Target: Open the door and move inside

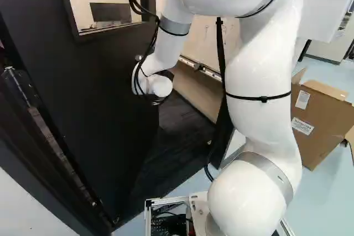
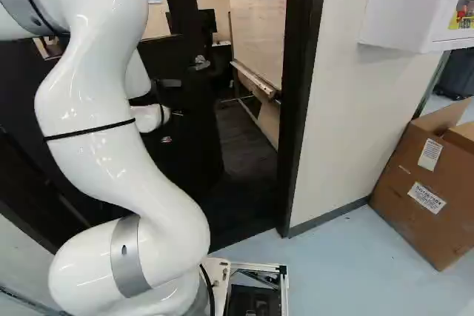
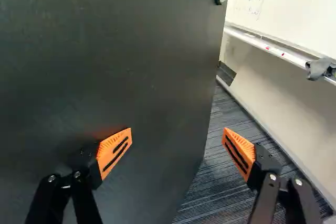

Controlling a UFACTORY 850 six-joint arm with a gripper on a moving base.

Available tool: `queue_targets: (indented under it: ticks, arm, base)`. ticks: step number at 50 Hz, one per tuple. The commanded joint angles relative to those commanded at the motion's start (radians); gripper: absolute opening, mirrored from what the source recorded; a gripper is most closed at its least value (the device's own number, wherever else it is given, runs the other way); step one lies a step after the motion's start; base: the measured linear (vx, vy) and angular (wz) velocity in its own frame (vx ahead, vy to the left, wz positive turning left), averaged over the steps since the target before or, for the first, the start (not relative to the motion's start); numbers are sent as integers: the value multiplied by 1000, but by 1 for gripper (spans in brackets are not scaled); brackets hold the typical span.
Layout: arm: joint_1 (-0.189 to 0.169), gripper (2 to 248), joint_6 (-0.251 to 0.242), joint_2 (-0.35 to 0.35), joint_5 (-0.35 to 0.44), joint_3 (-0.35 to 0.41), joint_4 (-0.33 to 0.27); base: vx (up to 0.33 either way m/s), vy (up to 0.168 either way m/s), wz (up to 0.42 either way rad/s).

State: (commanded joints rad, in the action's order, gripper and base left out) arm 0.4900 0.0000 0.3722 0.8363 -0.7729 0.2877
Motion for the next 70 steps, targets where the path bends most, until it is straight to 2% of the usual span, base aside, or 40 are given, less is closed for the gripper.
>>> queue_targets:
  ticks: [9, 48, 70]
  arm:
    - [17, 247, 0, 25, 0, -31, 6]
    - [94, 247, 0, 127, 0, -163, 96]
    - [137, 247, 0, 176, 0, -228, 103]
  base:
    - [0, 0, 0]
    - [0, 0, 0]
    - [0, 0, 0]
